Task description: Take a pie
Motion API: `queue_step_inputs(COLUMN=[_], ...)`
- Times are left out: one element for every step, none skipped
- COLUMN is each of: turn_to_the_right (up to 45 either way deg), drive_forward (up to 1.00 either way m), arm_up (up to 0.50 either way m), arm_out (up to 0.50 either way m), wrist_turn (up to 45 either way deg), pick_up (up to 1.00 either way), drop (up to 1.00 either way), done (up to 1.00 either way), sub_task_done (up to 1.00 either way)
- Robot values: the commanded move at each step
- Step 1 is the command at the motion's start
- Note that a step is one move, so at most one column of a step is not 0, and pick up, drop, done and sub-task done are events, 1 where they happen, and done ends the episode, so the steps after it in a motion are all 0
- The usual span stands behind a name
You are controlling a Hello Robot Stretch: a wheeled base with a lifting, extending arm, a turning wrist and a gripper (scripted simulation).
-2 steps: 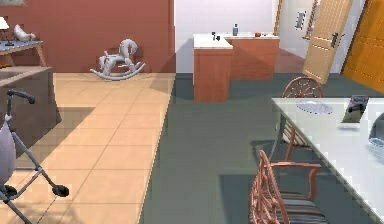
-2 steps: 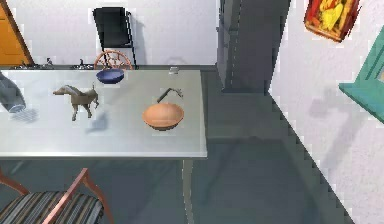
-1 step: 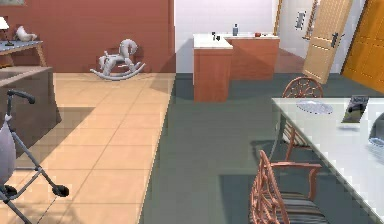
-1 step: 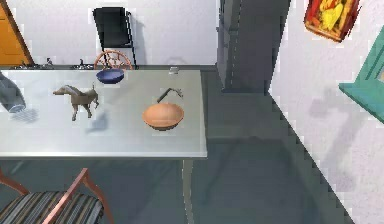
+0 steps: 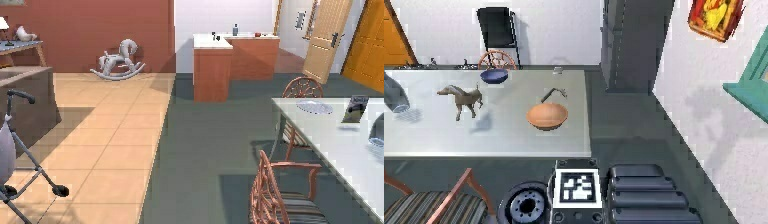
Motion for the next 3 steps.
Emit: queue_step_inputs(turn_to_the_right=[0.0, 0.0, 0.0], drive_forward=[0.0, 0.0, 0.0], arm_up=[0.0, 0.0, 0.0], arm_out=[0.5, 0.0, 0.0], wrist_turn=[0.0, 45.0, 45.0], pick_up=[0.0, 0.0, 0.0], drop=[0.0, 0.0, 0.0], done=[0.0, 0.0, 0.0], sub_task_done=[0.0, 0.0, 0.0])
